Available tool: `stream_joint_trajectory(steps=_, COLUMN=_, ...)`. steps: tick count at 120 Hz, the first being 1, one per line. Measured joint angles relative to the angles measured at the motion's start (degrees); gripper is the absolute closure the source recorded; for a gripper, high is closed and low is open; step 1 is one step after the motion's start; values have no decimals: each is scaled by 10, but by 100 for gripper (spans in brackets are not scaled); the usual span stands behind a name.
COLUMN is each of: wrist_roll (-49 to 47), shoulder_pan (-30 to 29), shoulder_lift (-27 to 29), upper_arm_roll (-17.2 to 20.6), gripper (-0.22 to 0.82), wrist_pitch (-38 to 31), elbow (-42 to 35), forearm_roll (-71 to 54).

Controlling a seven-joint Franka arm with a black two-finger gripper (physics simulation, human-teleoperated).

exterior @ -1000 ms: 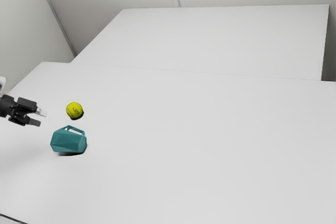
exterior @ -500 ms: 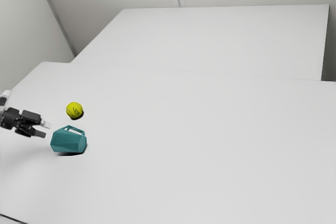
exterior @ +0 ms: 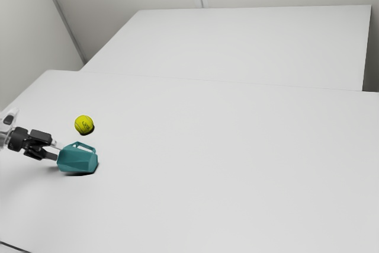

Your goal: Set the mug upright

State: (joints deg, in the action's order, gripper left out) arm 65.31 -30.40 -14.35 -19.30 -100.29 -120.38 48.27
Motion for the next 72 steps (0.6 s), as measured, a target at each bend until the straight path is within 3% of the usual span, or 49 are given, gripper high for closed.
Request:
stream_joint_trajectory(steps=57, wrist_roll=37, shoulder_pan=21, shoulder_lift=-3, upper_arm_roll=2, gripper=2, wrist_pitch=23, elbow=-21, forearm_roll=35)
stream_joint_trajectory(steps=72, wrist_roll=43, shoulder_pan=24, shoulder_lift=-3, upper_arm_roll=3, gripper=9, wrist_pitch=25, elbow=-23, forearm_roll=40)
